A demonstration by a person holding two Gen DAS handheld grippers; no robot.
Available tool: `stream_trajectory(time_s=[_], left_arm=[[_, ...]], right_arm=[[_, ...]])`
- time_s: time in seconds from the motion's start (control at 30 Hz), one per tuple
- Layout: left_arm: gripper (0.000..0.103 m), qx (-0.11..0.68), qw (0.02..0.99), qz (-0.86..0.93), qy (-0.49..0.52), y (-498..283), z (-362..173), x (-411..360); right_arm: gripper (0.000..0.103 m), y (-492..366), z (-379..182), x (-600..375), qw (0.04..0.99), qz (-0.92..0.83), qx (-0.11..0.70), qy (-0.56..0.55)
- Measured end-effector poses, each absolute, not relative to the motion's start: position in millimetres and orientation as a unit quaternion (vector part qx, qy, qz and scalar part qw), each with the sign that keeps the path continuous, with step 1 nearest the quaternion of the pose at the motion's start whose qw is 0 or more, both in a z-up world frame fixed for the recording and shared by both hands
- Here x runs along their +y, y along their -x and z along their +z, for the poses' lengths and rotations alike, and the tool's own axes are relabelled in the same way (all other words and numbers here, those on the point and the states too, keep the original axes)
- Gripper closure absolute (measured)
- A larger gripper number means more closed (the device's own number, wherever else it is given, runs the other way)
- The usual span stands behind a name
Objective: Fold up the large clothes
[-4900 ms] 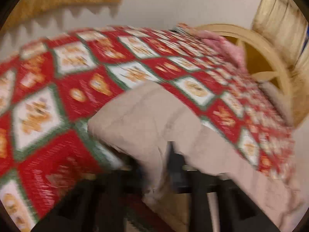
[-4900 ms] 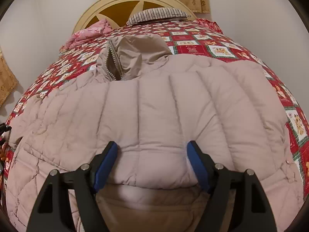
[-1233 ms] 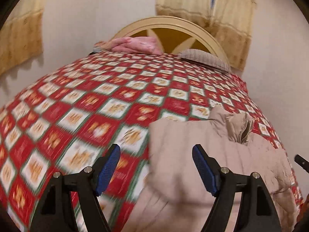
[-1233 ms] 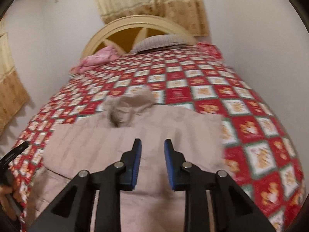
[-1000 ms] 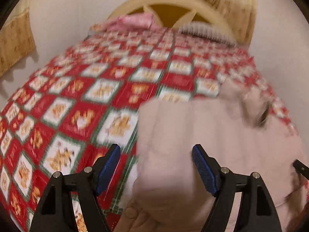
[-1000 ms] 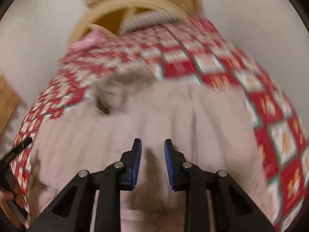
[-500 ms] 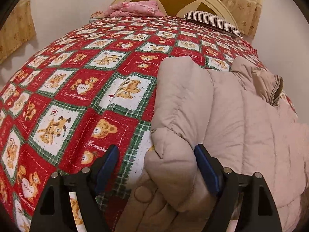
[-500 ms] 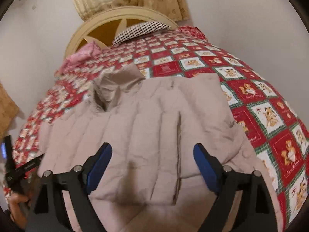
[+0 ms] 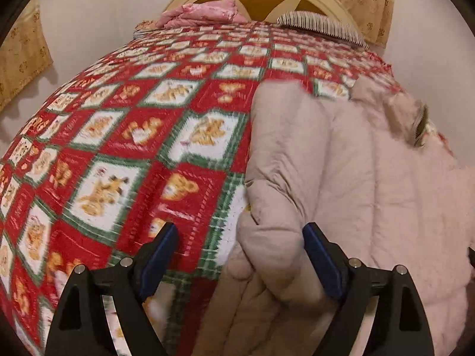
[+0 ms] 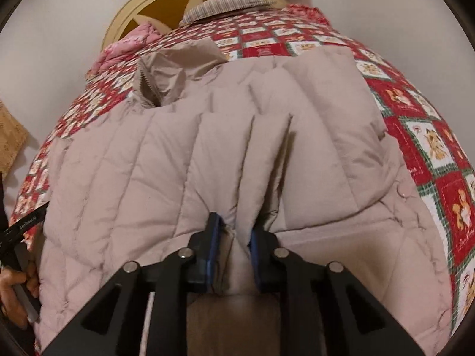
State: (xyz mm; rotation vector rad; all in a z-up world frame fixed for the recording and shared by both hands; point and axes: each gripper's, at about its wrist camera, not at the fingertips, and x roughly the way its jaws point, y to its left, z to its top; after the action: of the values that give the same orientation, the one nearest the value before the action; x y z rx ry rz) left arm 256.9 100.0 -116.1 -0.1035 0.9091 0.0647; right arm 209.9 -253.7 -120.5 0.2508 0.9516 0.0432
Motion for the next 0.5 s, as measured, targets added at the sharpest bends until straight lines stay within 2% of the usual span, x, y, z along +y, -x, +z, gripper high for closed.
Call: stream_trajectory(time_s=[0.07,0.13,0.2,0.3,0.5], left_arm=[[0.017,0.417,0.906,0.034,0.063,-251,-93,108],[0.017,0.386,0.918,0.029,0.083,-252,-61,113],[0.017,0.366,0.926,0.025,0.089,-261,-39,108],[0.017,0.351,0.932,0.007,0.091,-297,-18,87],[0.017,0.397,0.912,0.004,0.104,-366,-61,53]], right_arm=[[0.041,-203,-100,-263,0.886,0.034,0.438,-0.144],[0.029,-195,-74,-273,0.904,0.033,0.395,-0.163],[0.029,-198,-48,-278,0.918,0.026,0.364,-0.159],[0.029,-233,-19,-274,0.918,0.043,0.359,-0.162],[0.029,-321,-18,-250,0.893,0.052,0.404,-0.193]])
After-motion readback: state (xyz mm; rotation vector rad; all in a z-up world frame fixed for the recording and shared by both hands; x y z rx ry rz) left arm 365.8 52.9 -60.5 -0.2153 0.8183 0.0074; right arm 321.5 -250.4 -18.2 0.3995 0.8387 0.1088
